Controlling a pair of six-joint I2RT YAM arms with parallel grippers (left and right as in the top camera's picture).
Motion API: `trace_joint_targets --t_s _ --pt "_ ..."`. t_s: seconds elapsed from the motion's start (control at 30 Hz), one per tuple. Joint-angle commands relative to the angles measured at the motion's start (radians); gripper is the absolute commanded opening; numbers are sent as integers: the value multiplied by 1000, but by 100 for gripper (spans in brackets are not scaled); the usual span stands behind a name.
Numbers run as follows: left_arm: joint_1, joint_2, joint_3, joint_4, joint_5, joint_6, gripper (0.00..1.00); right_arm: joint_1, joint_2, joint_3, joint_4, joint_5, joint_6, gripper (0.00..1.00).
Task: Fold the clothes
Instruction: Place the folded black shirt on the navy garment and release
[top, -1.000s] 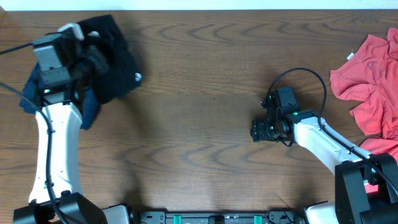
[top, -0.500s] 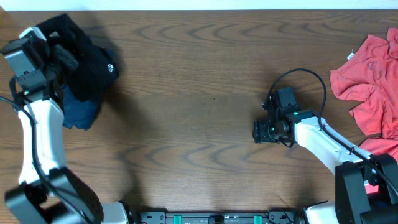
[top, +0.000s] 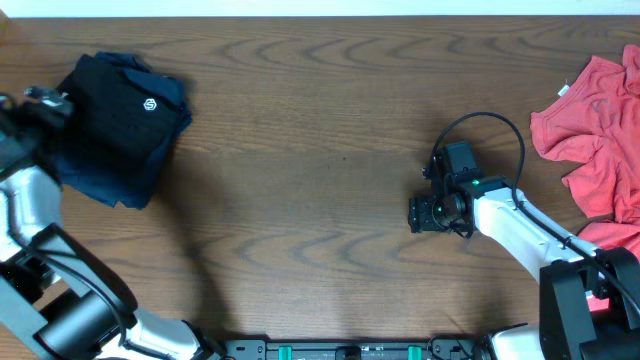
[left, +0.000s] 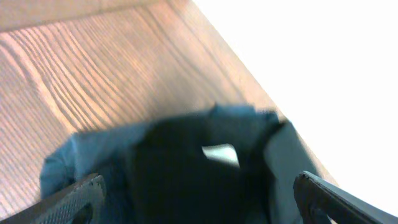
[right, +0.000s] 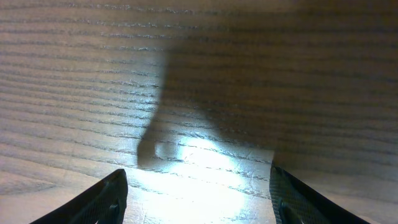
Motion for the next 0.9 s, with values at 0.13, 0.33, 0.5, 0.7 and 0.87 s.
trace_joint_targets --t_s 0.13,0.33,0.5,0.7,0.87 --pt "45 -108 25 83 348 -89 98 -3 1 -4 -9 3 -18 72" --pt "-31 -134 20 -33 576 -31 98 -3 1 -4 -8 4 -17 72" --pt "-148 -83 -17 -150 407 72 98 -3 1 -4 -12 3 -13 71" --pt "-246 88 -21 -171 251 103 98 -3 1 -4 -15 3 -13 71" --pt "-246 267 -21 -78 188 120 98 -3 1 -4 -28 3 -13 71"
